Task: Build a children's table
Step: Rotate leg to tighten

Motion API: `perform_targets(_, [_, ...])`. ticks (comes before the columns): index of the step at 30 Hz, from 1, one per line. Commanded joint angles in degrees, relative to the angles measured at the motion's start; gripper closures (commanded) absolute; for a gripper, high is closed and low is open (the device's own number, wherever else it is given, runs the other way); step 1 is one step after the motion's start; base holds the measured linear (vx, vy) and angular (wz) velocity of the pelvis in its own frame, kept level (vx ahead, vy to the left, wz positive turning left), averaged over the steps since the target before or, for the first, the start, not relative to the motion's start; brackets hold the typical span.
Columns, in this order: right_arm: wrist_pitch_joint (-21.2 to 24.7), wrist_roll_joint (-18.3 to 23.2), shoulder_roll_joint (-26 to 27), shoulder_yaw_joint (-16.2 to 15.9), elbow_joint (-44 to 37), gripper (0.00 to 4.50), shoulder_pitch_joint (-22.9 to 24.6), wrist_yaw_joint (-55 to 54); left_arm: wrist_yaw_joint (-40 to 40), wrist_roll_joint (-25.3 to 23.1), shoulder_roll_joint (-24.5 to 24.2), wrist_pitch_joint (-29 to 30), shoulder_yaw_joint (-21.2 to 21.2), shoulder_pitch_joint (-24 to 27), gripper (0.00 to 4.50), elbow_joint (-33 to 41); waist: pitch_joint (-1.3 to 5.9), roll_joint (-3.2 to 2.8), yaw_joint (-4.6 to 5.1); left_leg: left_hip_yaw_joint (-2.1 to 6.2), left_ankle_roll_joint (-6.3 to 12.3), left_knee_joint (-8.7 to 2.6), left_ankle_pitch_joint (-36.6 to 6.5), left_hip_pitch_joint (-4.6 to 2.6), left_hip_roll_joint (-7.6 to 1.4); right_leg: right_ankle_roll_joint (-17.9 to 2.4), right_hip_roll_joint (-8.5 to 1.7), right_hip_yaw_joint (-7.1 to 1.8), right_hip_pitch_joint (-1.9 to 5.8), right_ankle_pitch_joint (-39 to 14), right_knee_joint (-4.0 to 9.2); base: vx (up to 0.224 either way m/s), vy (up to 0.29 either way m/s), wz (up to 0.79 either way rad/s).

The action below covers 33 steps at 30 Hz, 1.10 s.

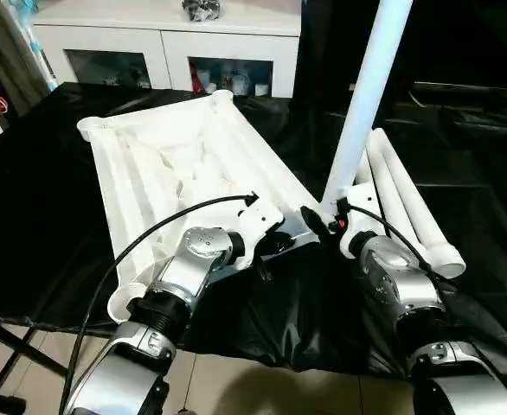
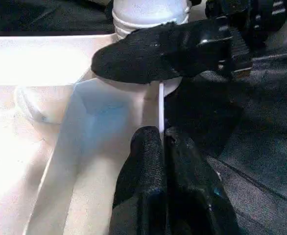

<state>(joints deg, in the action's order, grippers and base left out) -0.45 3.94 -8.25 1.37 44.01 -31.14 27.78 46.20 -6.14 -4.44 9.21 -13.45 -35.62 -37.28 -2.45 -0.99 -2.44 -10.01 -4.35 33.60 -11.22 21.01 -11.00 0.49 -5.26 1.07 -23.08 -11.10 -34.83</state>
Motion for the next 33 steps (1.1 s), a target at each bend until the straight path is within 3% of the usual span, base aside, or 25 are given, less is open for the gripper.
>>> perform_targets(1, [1.4,-0.3,1.5,-5.3,1.6,0.54,2.1,6.0,3.3,2.2,1.2,-2.5,-1.9,-0.4,4.5,3.2,2.81,0.54,-0.24,0.19,2.47,-4.68,-15.1,0.05,-1.35,-11.6,-2.13,-1.09,2.27,-14.8,5.09,0.0,0.0,0.0])
perform_targets(6, [1.2,3.2,-1.6,-7.4,-6.0,0.54,5.7,19.4,9.9,3.7,-1.5,-3.4,-2.4,0.7,4.5,4.5,2.95,0.71,-0.49,0.17,4.3,-4.48,-12.8,0.26,-1.43,-12.6,-2.01,-1.06,2.79,-9.5,4.64,0.0,0.0,0.0])
perform_targets(13, [3.7,6.8,-7.8,-10.6,-15.7,0.54,10.3,34.1,19.8,5.4,-6.2,-5.3,-2.9,0.8,4.5,3.2,3.29,0.31,-1.29,-0.08,7.03,-3.86,-7.9,-0.19,-1.72,-16.6,-1.92,-0.9,2.89,0.6,3.54,0.0,0.0,0.0])
perform_targets(16, [4.2,6.9,-9.0,-11.5,-17.2,0.8,11.2,36.5,21.3,5.7,-6.8,-5.4,-2.8,0.6,4.5,3.0,3.19,0.16,-1.78,-0.24,6.95,-3.85,-8.6,-0.28,-1.91,-17.4,-1.88,-0.79,2.81,0.9,3.43,0.0,0.0,0.0])
perform_targets(19, [4.7,6.5,-10.5,-12.7,-18.9,0.96,12.3,38.8,22.4,5.7,-7.4,-5.8,-2.6,0.1,4.5,2.2,3.11,0.12,-2.19,-0.2,5.71,-4.05,-10.3,-0.4,-1.92,-16.6,-2.12,-0.88,2.8,-2.6,3.69,0.0,0.0,0.0])
perform_targets(22, [5.9,6.2,-11.7,-13.5,-20.9,1.13,13.5,41.2,24.5,5.5,-8.3,-6.7,-2.8,-0.5,4.5,0.7,3.16,0.21,-2.65,-0.21,5.24,-4.04,-10.1,-0.41,-1.87,-15.9,-2.06,-0.93,2.87,-2.9,3.7,0.0,0.0,0.0])
perform_targets(28, [7.8,7.0,-12.4,-14.3,-23.0,1.62,14.2,42.7,26.2,5.8,-8.9,-7.4,-2.8,-1.0,4.5,-0.4,3.22,0.24,-2.67,-0.19,5.06,-4.01,-9.5,-0.39,-1.9,-16.1,-2.12,-0.87,2.85,-2.0,3.57,0.0,0.0,0.0])
perform_targets(33, [7.9,6.0,-10.6,-13.0,-20.2,1.69,12.9,38.3,24.0,5.5,-8.4,-7.1,-2.1,-0.8,4.5,-0.4,3.25,0.36,-2.61,-0.19,4.89,-3.95,-9.1,-0.35,-1.81,-16.1,-2.13,-0.9,2.91,-2.0,3.55,0.0,0.0,0.0])
